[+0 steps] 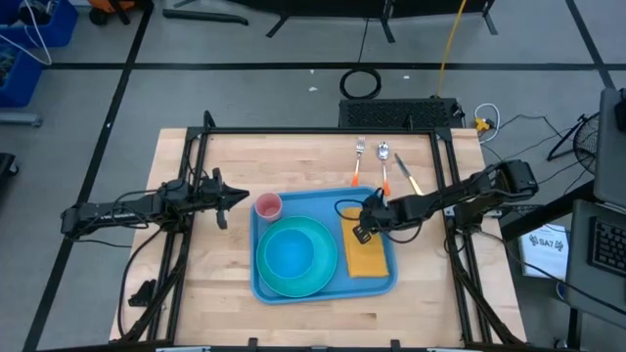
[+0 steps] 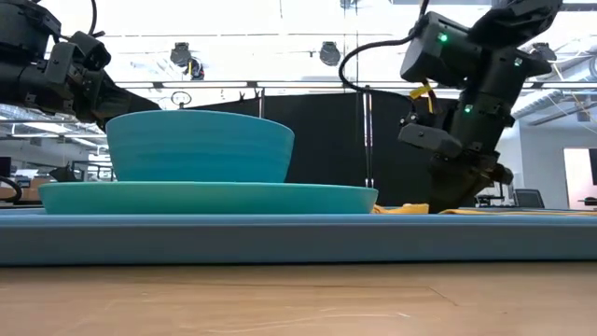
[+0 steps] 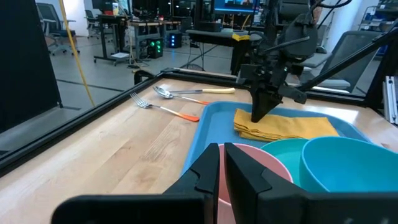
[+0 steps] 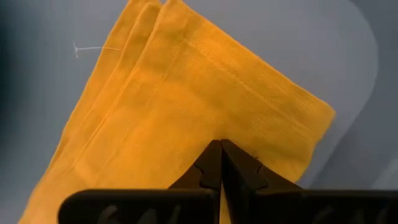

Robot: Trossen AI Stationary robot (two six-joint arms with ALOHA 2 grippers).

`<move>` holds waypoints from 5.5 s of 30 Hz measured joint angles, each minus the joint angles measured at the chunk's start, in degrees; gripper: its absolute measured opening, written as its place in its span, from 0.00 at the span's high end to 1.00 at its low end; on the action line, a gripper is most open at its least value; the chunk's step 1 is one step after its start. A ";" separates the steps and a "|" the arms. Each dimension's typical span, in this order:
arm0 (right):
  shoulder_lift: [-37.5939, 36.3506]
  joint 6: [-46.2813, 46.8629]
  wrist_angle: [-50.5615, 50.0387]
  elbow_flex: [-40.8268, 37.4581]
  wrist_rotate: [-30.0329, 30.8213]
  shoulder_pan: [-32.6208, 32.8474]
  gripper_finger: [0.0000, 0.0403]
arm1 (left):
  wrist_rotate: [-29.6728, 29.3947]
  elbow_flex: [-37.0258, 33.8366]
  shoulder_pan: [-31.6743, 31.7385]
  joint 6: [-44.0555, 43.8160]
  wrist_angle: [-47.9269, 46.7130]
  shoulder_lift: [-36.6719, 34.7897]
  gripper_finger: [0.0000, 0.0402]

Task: Set up tray
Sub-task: Put the yellow napkin on the blue serving tray to the right of the light blue plate, then put the orange fork on the yellow napkin

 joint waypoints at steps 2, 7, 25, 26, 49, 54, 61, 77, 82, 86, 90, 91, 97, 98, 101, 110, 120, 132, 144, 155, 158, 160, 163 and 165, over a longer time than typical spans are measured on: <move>-0.03 0.20 0.27 0.00 0.09 0.51 1.00 | 0.02 -0.01 -0.02 0.01 0.02 -0.01 0.94; -0.03 -0.77 2.77 -0.09 0.49 1.72 1.00 | 0.01 0.01 -0.02 0.01 0.02 0.01 0.94; -15.92 -24.47 19.85 -0.26 14.26 1.93 1.00 | 0.01 0.01 -0.02 0.01 0.02 -0.01 0.94; -16.31 -27.76 22.57 -0.26 15.45 0.63 1.00 | 0.01 -0.01 0.00 -0.01 0.00 0.01 0.94; -3.83 -47.71 0.42 21.05 8.59 -29.93 0.92 | 0.04 0.01 0.00 0.01 0.02 -0.01 0.94; 0.65 -48.14 -1.05 24.53 1.86 -31.92 0.75 | 0.03 0.01 0.00 0.00 0.01 0.01 0.94; 6.75 -35.94 -1.26 24.55 -4.14 -34.63 0.47 | 0.03 0.01 0.00 0.01 0.02 -0.01 0.94; 12.54 -25.02 -2.40 24.55 -11.03 -39.54 0.45 | 0.02 0.01 -0.02 0.01 0.01 0.01 0.94; 12.86 -24.74 -2.43 24.55 -10.43 -39.46 0.45 | 0.03 -0.01 -0.02 -0.01 0.02 0.01 0.94; 15.33 -24.61 -2.27 24.55 -9.59 -39.38 0.45 | 0.01 0.01 -0.02 0.01 0.02 0.01 0.94; 18.34 -24.43 -1.98 24.55 -10.83 -39.42 0.45 | 0.01 0.00 0.00 0.01 0.02 -0.01 0.94; 18.59 -24.34 -1.72 24.55 -10.87 -39.41 0.45 | 0.01 -0.01 -0.02 -0.01 0.00 0.00 0.94; 19.55 -22.51 -0.11 24.59 -10.66 -39.27 0.46 | 0.02 -0.01 -0.01 0.00 0.00 -0.01 0.94; 19.59 -22.35 0.25 24.58 -10.71 -39.16 0.47 | 0.01 0.01 -0.02 0.00 0.00 0.00 0.94; 19.68 -22.35 1.16 24.59 -10.90 -39.08 0.51 | 0.01 0.00 -0.01 0.00 0.01 0.00 0.94; 19.84 -23.79 1.67 24.57 -11.29 -39.10 0.77 | 0.01 0.01 -0.01 0.00 0.01 0.00 0.94; 19.92 -29.91 2.22 24.57 -11.09 -39.45 0.98 | 0.01 0.00 0.00 0.00 0.00 0.01 0.94; 14.80 -33.42 9.55 24.35 -18.37 -38.36 0.99 | 0.01 0.01 0.00 0.01 0.00 0.01 0.94; -2.75 -18.93 9.79 19.16 -32.24 -20.96 1.00 | 0.01 -0.01 -0.02 0.01 0.02 0.01 0.94; -13.54 26.11 18.88 1.63 6.14 10.65 1.00 | 0.03 -0.01 -0.02 0.00 0.00 0.01 0.94; -12.19 34.48 17.51 -0.01 19.50 16.98 1.00 | 0.03 -0.01 -0.01 0.01 0.00 0.01 0.94; -10.20 38.31 16.95 -0.02 25.26 19.80 1.00 | 0.01 -0.01 0.00 0.01 0.03 -0.01 0.94; -6.80 41.28 17.68 0.00 26.85 21.74 1.00 | 0.03 -0.01 -0.01 0.01 0.06 -0.01 0.94; -4.44 43.68 17.75 -0.02 24.81 21.84 1.00 | 0.03 -0.01 -0.01 0.01 0.02 0.01 0.94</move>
